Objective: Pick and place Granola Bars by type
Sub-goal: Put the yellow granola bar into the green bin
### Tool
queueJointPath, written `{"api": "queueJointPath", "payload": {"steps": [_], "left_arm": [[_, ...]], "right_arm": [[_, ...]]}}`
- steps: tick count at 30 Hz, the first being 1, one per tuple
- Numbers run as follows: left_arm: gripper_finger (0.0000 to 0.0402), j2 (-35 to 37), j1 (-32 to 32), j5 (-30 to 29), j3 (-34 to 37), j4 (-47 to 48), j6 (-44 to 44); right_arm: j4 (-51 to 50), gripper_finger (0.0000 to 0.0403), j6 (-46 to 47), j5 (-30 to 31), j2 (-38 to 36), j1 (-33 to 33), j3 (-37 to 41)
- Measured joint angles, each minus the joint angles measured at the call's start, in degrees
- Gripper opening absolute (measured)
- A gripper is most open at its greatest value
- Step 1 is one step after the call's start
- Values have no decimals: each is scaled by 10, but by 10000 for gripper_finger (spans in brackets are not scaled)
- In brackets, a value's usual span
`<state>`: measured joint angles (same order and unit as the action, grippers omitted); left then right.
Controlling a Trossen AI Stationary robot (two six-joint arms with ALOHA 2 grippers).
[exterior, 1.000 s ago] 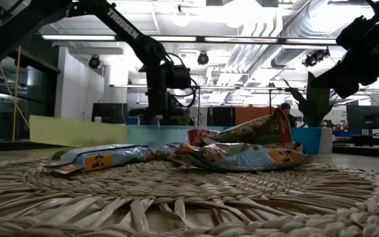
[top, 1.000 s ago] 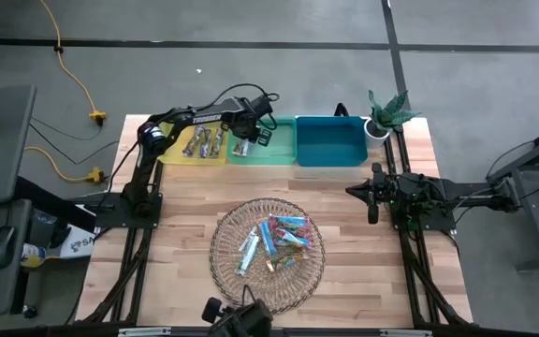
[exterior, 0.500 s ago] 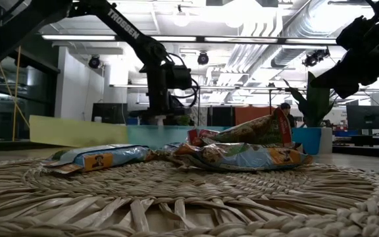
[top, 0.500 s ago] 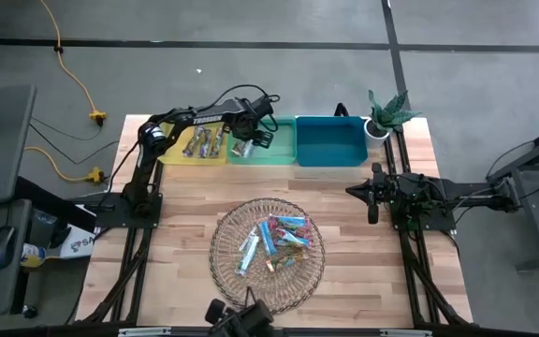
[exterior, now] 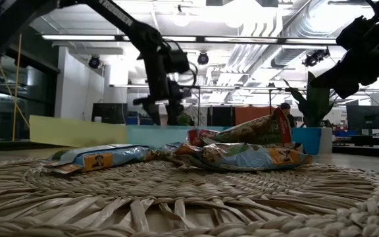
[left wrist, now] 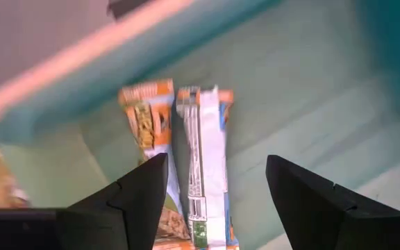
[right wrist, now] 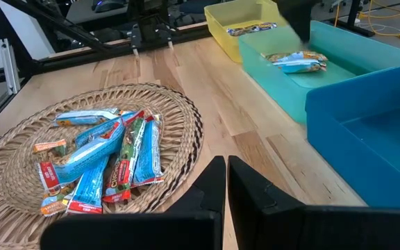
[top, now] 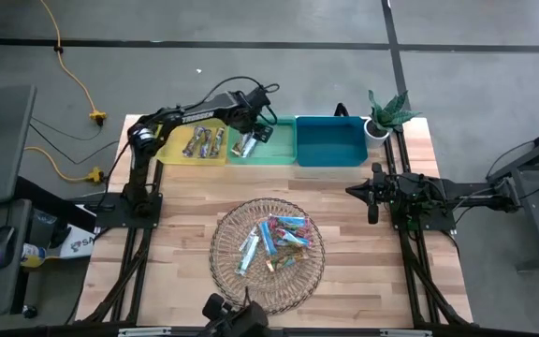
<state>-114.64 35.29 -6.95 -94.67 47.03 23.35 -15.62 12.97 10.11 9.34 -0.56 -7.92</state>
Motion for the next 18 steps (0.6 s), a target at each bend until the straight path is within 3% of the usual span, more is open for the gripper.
{"api": "queueJointPath", "payload": {"steps": [9,18], "left_arm": [[240,120,0,5,0,-10,-92],[240,234,-1,43,0,-3,-102]], "right_arm": [[0,0,0,0,0,0,0],[0,0,0,0,0,0,0]]}}
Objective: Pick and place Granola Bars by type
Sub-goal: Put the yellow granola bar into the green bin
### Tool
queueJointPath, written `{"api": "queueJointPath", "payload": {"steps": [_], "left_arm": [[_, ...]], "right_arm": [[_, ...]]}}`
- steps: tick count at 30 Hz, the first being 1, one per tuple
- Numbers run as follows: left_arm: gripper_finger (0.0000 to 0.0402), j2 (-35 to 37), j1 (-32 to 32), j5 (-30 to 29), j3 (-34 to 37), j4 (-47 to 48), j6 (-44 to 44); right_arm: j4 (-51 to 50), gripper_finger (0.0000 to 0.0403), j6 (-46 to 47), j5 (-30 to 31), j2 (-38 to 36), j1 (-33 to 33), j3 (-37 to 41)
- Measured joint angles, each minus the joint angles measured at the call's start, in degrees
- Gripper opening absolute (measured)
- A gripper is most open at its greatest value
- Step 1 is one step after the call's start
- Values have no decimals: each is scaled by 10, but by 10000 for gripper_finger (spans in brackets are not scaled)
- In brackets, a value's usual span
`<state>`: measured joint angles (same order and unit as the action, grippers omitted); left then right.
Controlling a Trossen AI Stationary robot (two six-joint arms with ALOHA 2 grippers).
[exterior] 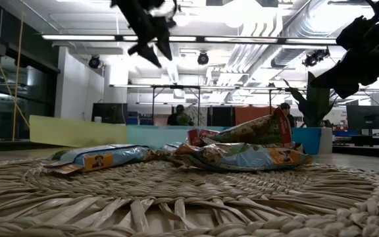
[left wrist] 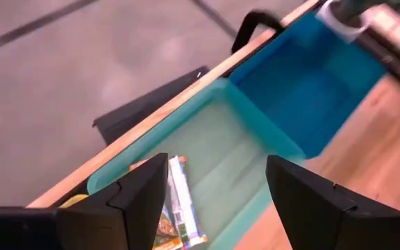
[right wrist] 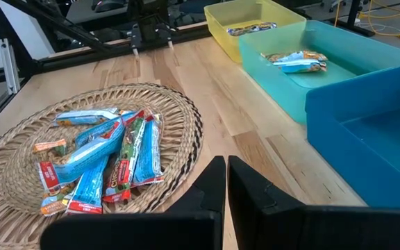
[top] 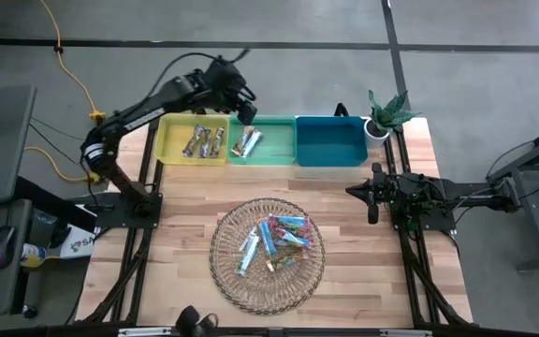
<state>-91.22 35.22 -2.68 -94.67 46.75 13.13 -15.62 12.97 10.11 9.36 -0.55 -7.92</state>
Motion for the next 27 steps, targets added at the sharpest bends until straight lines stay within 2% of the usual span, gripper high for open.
{"api": "queueJointPath", "payload": {"steps": [3,5,9,14,17,22,27], "left_arm": [[240,32,0,29,0,2,-1],[241,52,0,73,0,0,-15],[240,82,0,215,0,0,-69],[240,118,0,439,0,9,-160],[240,139,0,523,6,4,-173],[240,195,-4,575,73,-12,-157],[240,279,-67,570,215,-107,-71]], "right_arm": [[0,0,0,0,0,0,0],[0,0,0,0,0,0,0],[0,0,0,0,0,0,0],[0,0,0,0,0,0,0],[0,0,0,0,0,0,0],[0,0,0,0,0,0,0],[0,0,0,0,0,0,0]]}}
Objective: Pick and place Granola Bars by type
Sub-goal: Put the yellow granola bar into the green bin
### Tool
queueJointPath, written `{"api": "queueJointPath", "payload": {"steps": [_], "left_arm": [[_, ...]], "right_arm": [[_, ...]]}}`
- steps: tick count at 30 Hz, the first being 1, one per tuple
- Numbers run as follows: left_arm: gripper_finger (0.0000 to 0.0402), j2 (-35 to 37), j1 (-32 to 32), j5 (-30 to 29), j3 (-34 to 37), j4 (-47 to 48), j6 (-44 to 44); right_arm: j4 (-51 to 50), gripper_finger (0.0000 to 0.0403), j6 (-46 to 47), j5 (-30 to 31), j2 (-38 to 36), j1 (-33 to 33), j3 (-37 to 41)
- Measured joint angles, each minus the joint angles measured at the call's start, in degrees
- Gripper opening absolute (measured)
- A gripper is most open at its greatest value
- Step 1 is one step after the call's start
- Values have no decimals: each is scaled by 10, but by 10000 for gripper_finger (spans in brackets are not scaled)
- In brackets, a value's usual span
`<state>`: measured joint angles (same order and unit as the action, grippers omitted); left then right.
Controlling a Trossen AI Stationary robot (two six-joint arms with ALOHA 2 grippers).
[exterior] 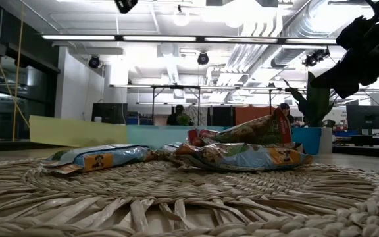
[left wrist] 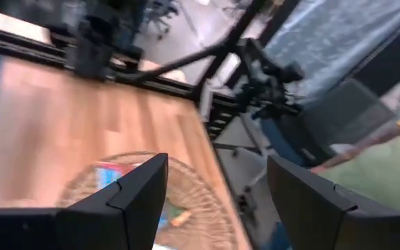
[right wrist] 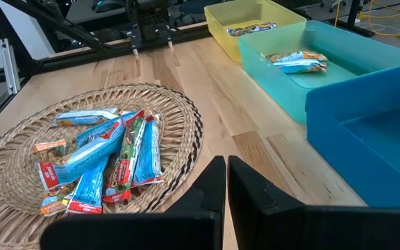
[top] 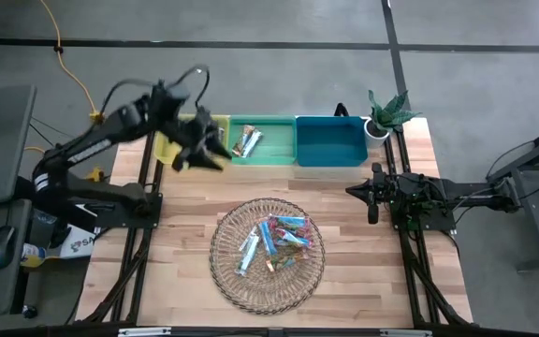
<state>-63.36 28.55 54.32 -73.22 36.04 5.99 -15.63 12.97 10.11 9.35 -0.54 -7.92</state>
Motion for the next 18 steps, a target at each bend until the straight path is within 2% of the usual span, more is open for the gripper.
{"api": "queueJointPath", "payload": {"steps": [3,6,9,11,14,18], "left_arm": [[240,61,-62,-43,98,-123,93],[240,119,-126,-126,187,-239,187],[240,171,-198,-263,252,-310,280],[240,193,-253,-370,277,-311,328],[240,200,-347,-518,290,-299,360],[240,185,-459,-685,289,-298,391]], "right_arm": [[0,0,0,0,0,0,0],[0,0,0,0,0,0,0],[0,0,0,0,0,0,0],[0,0,0,0,0,0,0],[0,0,0,0,0,0,0],[0,0,0,0,0,0,0]]}}
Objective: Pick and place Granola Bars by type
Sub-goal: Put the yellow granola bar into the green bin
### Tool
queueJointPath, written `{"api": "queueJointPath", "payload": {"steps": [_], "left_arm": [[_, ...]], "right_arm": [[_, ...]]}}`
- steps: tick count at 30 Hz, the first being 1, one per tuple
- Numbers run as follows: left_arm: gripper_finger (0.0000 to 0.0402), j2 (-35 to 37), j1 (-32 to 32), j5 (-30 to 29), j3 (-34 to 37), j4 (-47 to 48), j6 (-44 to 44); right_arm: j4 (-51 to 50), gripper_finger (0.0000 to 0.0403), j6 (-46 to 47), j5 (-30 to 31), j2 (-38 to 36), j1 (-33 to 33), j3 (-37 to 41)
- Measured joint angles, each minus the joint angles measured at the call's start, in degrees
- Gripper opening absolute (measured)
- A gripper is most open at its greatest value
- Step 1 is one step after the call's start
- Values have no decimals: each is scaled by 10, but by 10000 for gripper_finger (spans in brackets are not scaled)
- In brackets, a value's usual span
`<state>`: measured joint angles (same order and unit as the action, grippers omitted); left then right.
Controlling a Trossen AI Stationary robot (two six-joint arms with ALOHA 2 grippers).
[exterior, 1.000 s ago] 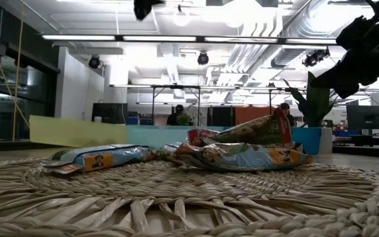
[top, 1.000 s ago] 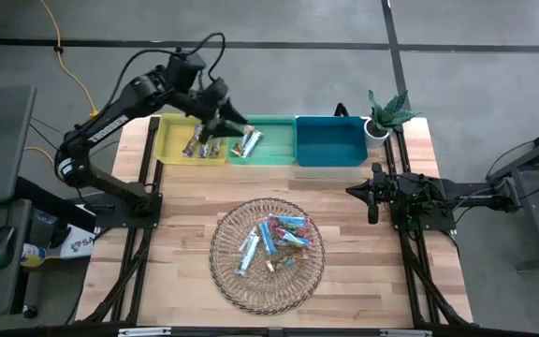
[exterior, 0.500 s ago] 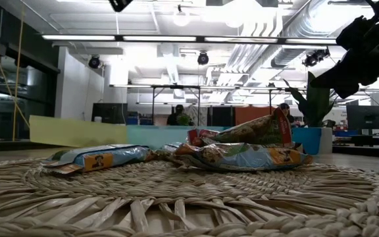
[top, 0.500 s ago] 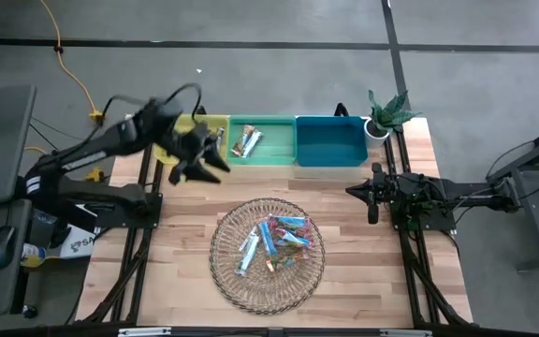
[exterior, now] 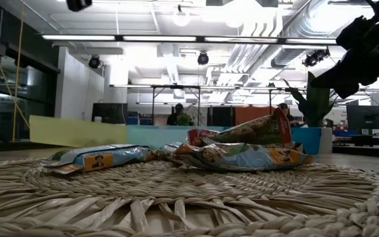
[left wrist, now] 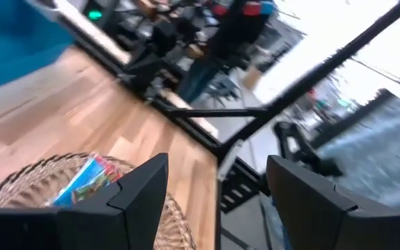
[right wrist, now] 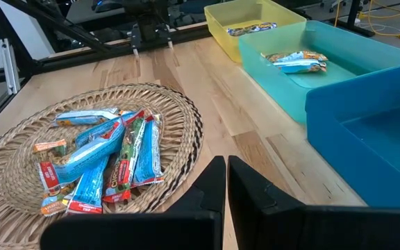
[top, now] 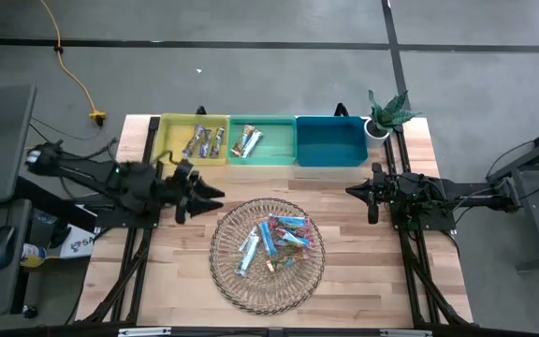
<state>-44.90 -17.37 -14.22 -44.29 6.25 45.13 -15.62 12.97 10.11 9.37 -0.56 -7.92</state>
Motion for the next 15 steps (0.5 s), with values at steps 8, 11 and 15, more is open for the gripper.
{"api": "queueJointPath", "payload": {"steps": [8,11,15], "left_arm": [[232,-90,-147,-211,-27,46,150],[212,-149,-164,-208,-69,115,214],[185,-237,-164,-147,-142,222,275]], "right_arm": [[0,0,0,0,0,0,0],[0,0,0,0,0,0,0],[0,0,0,0,0,0,0]]}}
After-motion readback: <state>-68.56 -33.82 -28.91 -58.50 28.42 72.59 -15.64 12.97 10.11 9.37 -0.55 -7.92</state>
